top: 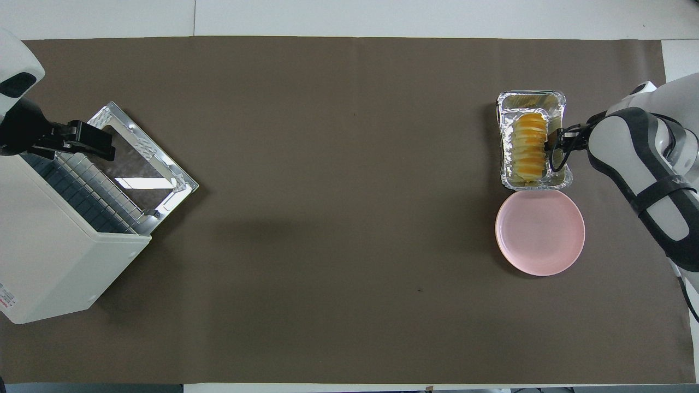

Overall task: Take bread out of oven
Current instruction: 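Grasp the yellow bread slices in the tray with the right gripper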

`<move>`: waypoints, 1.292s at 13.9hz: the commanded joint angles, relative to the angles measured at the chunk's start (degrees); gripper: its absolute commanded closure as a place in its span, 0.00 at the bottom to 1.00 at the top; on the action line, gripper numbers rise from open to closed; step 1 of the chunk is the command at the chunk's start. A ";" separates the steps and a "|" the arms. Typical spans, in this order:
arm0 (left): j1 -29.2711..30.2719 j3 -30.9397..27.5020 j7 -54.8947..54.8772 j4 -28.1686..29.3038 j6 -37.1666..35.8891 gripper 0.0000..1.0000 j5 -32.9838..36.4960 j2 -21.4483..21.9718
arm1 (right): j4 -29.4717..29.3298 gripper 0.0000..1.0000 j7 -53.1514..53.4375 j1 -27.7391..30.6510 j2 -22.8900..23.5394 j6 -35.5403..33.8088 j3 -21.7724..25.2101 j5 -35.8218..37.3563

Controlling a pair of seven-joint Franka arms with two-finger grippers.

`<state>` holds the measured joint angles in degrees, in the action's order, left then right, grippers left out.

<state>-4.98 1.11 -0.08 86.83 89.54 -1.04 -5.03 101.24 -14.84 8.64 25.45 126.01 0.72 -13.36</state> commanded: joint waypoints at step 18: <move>0.14 -0.23 -0.54 0.97 -0.16 0.00 -0.98 0.99 | -1.66 0.00 10.27 -7.32 -0.13 -0.68 -0.28 7.56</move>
<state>-4.98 1.11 -0.08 86.83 89.54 -1.04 -5.03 98.41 -5.74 1.18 25.44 123.81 0.70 -6.72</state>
